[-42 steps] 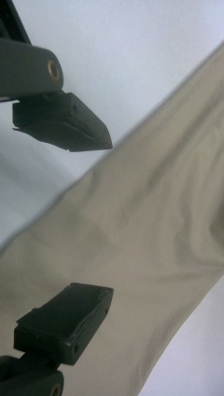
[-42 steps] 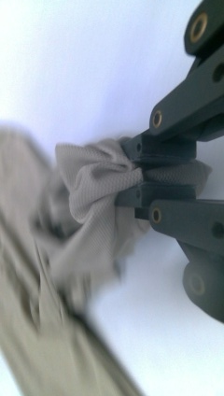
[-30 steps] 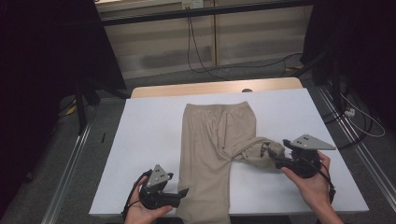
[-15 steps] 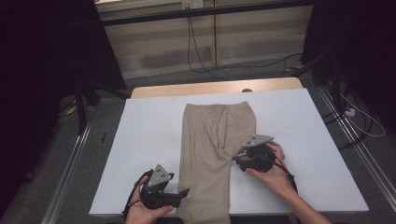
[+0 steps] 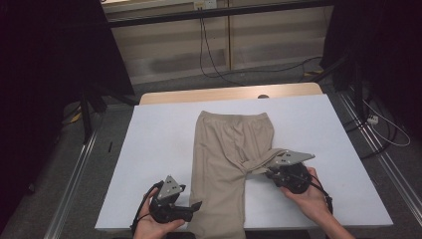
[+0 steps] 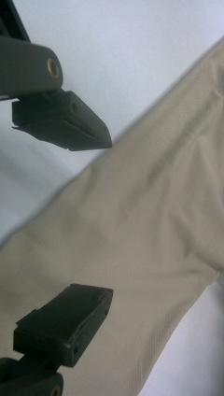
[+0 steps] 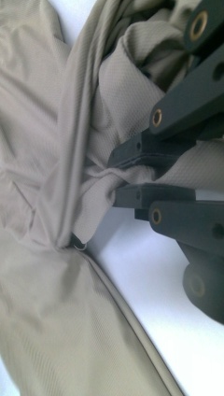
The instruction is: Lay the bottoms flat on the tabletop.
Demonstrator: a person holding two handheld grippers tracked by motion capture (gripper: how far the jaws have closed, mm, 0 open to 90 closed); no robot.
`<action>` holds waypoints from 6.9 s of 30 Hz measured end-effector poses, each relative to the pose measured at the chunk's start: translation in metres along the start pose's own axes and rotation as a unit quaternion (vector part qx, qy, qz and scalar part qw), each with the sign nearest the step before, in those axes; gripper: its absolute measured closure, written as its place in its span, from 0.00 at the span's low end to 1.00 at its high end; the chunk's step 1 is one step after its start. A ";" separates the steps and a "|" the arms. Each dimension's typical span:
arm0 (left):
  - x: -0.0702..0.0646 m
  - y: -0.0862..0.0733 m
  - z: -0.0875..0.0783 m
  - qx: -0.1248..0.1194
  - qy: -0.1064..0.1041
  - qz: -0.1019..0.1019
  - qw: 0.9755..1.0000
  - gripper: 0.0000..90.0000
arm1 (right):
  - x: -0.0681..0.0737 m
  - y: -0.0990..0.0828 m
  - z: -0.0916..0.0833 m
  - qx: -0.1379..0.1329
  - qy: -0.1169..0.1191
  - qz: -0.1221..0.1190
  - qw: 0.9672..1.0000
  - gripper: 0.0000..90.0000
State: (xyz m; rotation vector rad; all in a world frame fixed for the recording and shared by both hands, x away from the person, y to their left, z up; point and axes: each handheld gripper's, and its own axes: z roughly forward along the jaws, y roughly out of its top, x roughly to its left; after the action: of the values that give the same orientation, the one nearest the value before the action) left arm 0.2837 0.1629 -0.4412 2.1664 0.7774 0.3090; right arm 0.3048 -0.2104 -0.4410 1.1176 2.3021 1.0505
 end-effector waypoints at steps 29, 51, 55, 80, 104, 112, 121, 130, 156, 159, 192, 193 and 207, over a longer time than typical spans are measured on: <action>0.000 0.000 0.002 0.001 0.000 0.000 1.000 0.26 | 0.016 -0.004 0.001 0.006 0.015 -0.009 1.000 0.93; 0.001 0.005 0.008 0.006 -0.009 0.006 1.000 0.26 | 0.017 -0.028 -0.041 -0.012 -0.007 0.017 1.000 0.38; 0.001 0.007 0.009 0.005 -0.014 0.009 1.000 0.26 | 0.007 -0.030 -0.022 0.027 -0.014 0.015 0.999 0.35; 0.001 0.011 0.014 0.008 -0.020 0.014 1.000 0.26 | 0.048 -0.054 -0.060 0.016 0.060 0.011 0.998 0.52; 0.001 0.010 0.015 0.008 -0.020 0.013 1.000 0.26 | 0.048 -0.060 -0.055 0.068 0.072 -0.023 0.995 0.97; 0.000 0.011 0.016 0.010 -0.008 0.016 1.000 0.26 | 0.041 -0.055 -0.064 0.021 0.054 0.000 0.998 0.61; 0.001 0.011 0.016 0.008 -0.017 0.014 1.000 0.25 | -0.014 -0.033 -0.051 -0.012 -0.043 0.053 0.998 0.59; 0.001 0.013 0.017 0.008 -0.016 0.012 1.000 0.25 | 0.040 -0.024 -0.038 0.006 0.071 0.022 0.997 0.99; -0.031 0.075 0.073 -0.019 -0.096 0.019 0.995 0.44 | 0.000 -0.009 -0.035 -0.043 0.040 0.063 0.996 0.76; -0.043 0.084 0.092 0.013 -0.099 0.020 0.995 0.42 | -0.012 -0.004 -0.018 -0.016 0.024 0.063 0.998 0.74; -0.006 0.112 0.126 -0.001 -0.058 -0.046 0.997 1.00 | -0.059 0.033 -0.001 -0.066 -0.107 0.057 0.990 0.74; -0.007 0.111 0.127 0.001 -0.056 -0.041 0.998 1.00 | -0.057 0.029 -0.002 -0.063 -0.104 0.060 0.991 0.71; -0.034 0.102 0.098 -0.018 -0.073 0.005 0.997 0.78 | 0.034 -0.044 -0.039 0.031 0.045 0.023 0.998 0.73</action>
State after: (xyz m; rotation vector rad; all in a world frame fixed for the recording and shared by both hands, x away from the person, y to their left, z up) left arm 0.3449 0.0315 -0.4265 2.1338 0.6729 0.1657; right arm 0.2381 -0.2189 -0.4490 1.1738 2.4051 1.0731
